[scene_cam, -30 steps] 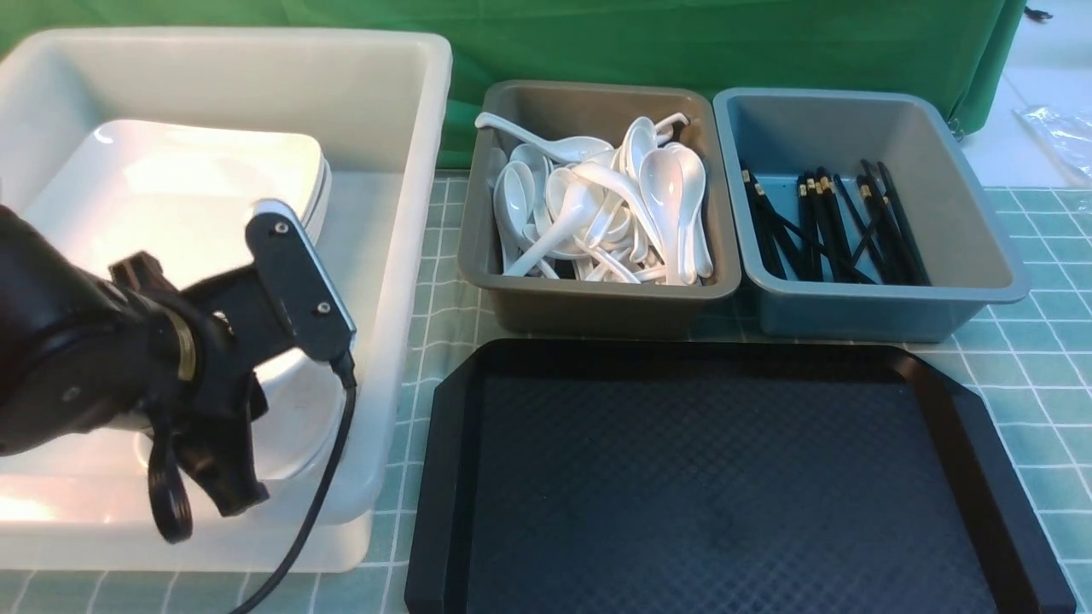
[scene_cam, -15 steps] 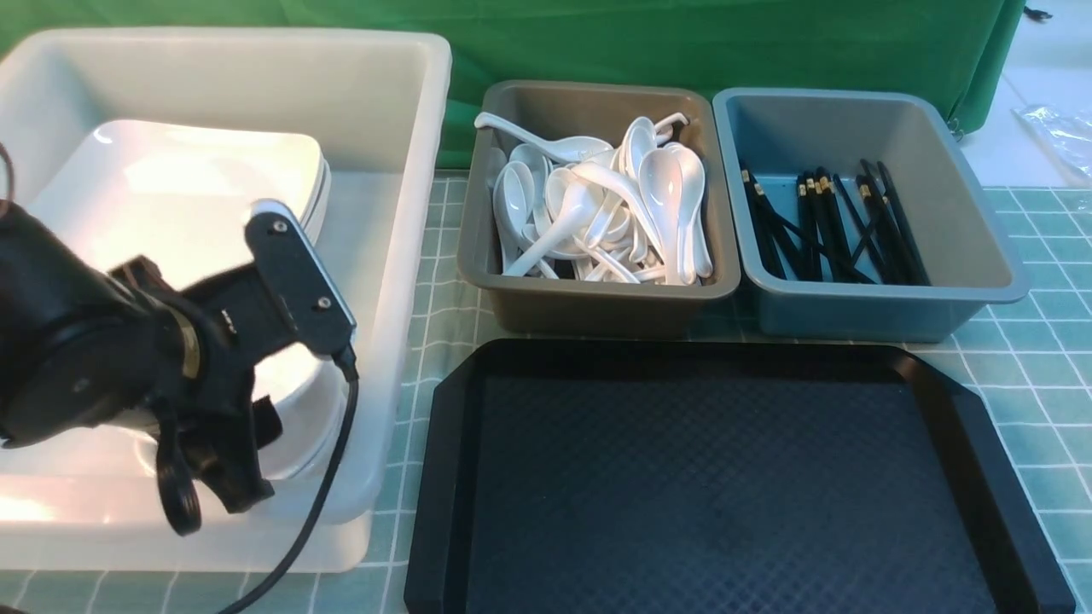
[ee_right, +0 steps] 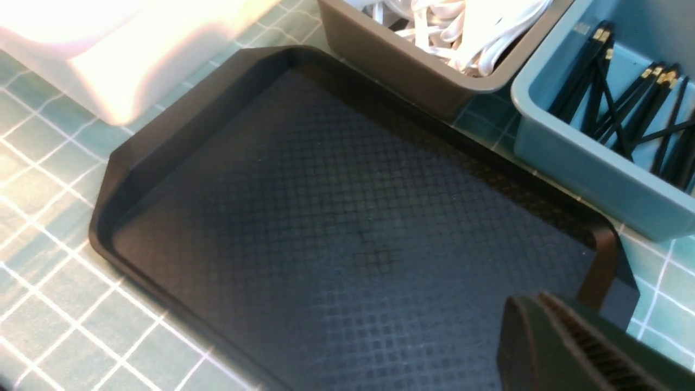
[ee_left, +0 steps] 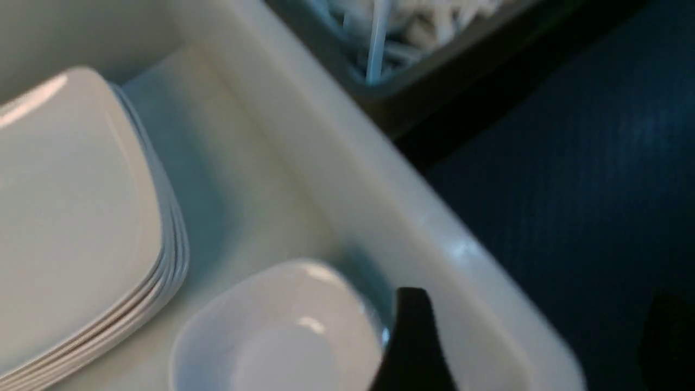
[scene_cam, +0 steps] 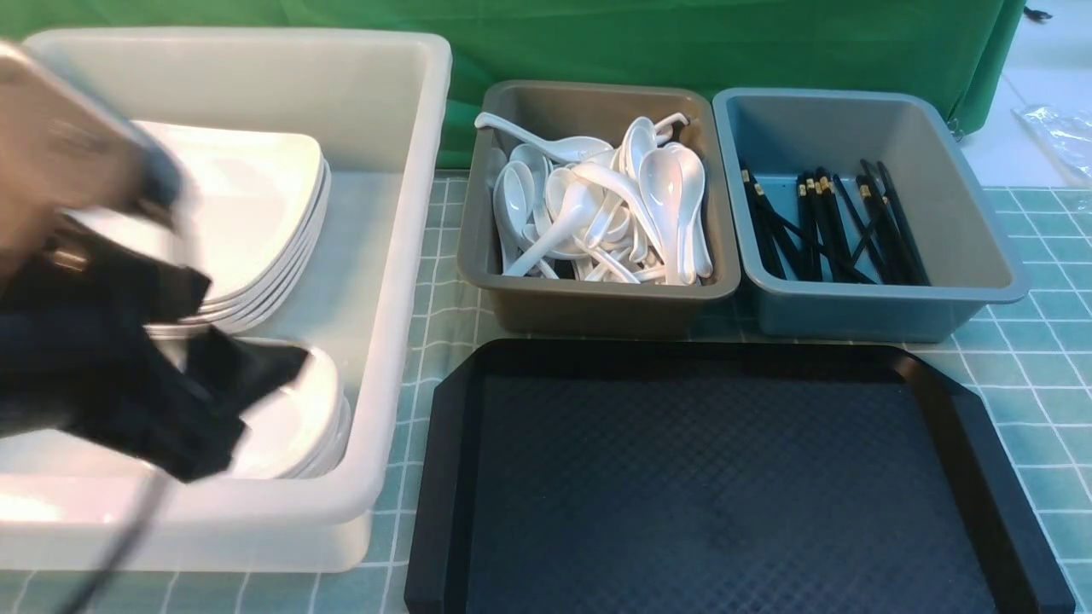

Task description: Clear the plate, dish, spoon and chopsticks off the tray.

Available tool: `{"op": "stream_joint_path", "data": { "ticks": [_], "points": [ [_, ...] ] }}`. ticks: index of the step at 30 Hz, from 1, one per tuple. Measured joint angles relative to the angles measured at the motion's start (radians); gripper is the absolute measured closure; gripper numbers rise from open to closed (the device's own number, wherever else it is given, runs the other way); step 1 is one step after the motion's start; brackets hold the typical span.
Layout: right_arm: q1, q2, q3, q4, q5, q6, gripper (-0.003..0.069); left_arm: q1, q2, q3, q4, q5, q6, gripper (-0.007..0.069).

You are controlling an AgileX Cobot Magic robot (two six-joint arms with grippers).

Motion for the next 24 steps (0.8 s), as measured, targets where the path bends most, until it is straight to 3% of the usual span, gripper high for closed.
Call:
{"op": "stream_joint_path", "data": {
  "ticks": [3,6,14,24],
  "points": [
    [0.0,0.0,0.0,0.001,0.002,0.04,0.0639,0.0,-0.165,0.115,-0.103,-0.151,0.033,0.0482],
    [0.0,0.0,0.0,0.002,0.002,0.06,0.0639,0.0,-0.259,0.22,-0.19,-0.27,0.082,0.0581],
    [0.0,0.0,0.0,0.002,-0.002,0.119,0.0637,0.0,-0.416,0.49,-0.27,-0.604,0.143,0.0613],
    [0.0,0.0,0.0,0.002,-0.006,0.12,0.0623,0.0,-0.418,0.651,-0.266,-0.637,0.153,0.0612]
  ]
}}
